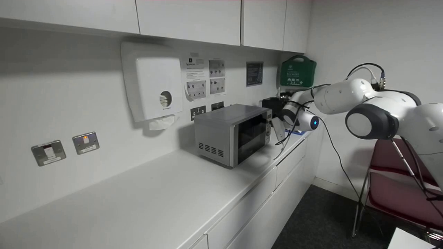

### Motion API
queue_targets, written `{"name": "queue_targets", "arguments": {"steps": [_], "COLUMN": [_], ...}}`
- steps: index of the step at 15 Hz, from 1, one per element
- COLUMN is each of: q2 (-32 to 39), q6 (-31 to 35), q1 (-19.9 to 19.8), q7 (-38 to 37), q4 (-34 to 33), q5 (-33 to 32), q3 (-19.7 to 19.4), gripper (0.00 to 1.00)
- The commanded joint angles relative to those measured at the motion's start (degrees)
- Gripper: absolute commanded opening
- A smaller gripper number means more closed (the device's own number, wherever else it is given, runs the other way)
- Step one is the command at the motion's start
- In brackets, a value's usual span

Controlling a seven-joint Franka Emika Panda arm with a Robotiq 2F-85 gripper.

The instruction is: Press a button on the microwave

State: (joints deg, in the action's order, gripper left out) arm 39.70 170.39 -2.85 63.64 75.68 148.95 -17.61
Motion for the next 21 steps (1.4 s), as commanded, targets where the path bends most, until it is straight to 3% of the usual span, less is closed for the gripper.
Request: {"name": "queue_targets", "arguments": {"steps": [1, 15, 17, 18, 21], "q2": [1.9, 0.8, -1.3, -4.7, -11.1], "q6": [2.1, 0.0, -0.8, -2.2, -0.3], "q1": [1.2, 6.7, 8.1, 8.5, 9.8], "q7": [-2.3, -1.5, 2.3, 5.3, 10.7], "q4": [-3.4, -0.5, 3.4, 8.5, 16.4], "q5": [0.0, 0.0, 0.0, -1.3, -5.0], "q3": [-1.9, -7.1, -8.1, -7.8, -8.9], "gripper": [0.0, 0.0, 0.0, 0.0, 0.0]}}
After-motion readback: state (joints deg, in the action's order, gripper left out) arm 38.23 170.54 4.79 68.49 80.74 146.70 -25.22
